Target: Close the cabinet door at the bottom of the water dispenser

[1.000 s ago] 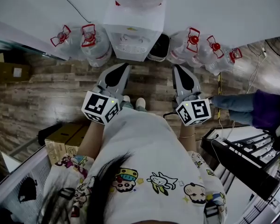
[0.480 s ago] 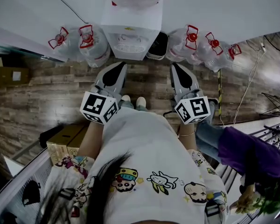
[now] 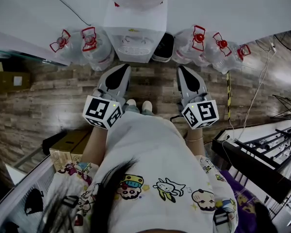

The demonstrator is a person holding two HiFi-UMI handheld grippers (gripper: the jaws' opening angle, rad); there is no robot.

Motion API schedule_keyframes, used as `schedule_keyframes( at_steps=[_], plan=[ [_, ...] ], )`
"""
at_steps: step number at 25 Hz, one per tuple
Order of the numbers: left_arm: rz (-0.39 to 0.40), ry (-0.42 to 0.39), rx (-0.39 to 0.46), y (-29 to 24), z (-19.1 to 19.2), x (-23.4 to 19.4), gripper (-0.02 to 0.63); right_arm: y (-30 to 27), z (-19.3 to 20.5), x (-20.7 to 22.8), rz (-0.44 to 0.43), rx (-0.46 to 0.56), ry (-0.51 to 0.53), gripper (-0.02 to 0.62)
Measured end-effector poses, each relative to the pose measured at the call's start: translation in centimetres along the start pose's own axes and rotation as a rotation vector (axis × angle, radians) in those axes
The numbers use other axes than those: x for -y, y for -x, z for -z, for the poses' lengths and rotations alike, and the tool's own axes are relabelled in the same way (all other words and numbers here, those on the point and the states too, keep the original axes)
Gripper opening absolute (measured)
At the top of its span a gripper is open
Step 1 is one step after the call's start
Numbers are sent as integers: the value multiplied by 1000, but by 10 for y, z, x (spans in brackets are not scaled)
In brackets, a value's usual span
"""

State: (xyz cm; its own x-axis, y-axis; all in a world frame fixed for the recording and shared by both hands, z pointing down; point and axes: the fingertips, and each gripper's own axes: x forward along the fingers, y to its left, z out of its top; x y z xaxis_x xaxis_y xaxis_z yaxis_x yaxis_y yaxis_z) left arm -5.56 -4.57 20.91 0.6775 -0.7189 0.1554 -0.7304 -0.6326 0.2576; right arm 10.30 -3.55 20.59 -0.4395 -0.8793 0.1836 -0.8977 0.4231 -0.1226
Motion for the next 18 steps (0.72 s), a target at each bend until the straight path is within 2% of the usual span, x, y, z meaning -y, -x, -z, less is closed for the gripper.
schedule_keyframes(
  at_steps=[7, 18],
  plan=[
    [-8, 10, 22, 3, -2, -2, 0, 3, -1, 0, -5, 4, 1, 9],
    [49, -83, -14, 9, -1, 11, 0, 9, -1, -4, -22, 6, 13, 9]
  ],
)
